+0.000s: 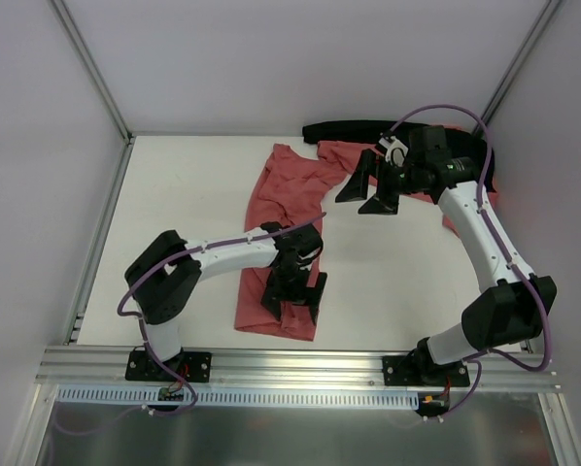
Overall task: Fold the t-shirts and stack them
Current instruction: Rotate the tshirt 90 degrees
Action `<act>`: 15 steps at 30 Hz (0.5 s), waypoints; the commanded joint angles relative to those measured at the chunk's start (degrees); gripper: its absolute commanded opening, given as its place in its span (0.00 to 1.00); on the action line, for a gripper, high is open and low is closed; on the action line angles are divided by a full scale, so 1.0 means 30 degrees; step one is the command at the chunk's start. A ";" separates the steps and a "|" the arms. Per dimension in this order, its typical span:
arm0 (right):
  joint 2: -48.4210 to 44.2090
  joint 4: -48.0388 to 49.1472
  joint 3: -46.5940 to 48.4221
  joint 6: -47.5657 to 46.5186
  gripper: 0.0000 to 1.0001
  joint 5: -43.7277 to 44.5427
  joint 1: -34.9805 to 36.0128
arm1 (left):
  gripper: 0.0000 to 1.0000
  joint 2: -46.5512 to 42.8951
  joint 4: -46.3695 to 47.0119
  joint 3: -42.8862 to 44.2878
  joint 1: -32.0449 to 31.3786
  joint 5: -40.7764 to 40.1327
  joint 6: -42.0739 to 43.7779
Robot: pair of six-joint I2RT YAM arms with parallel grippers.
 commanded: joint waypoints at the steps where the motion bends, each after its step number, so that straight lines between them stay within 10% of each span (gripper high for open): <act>1: -0.0710 0.0311 -0.0087 0.0033 1.00 -0.0125 -0.0119 | 0.99 -0.1997 -0.1096 0.2813 -0.0137 -0.0560 0.0195; 15: 1.0649 0.4116 0.7875 0.3602 0.99 -0.2114 0.0671 | 0.99 -1.0521 -0.2476 0.5927 0.3289 -0.7884 0.2070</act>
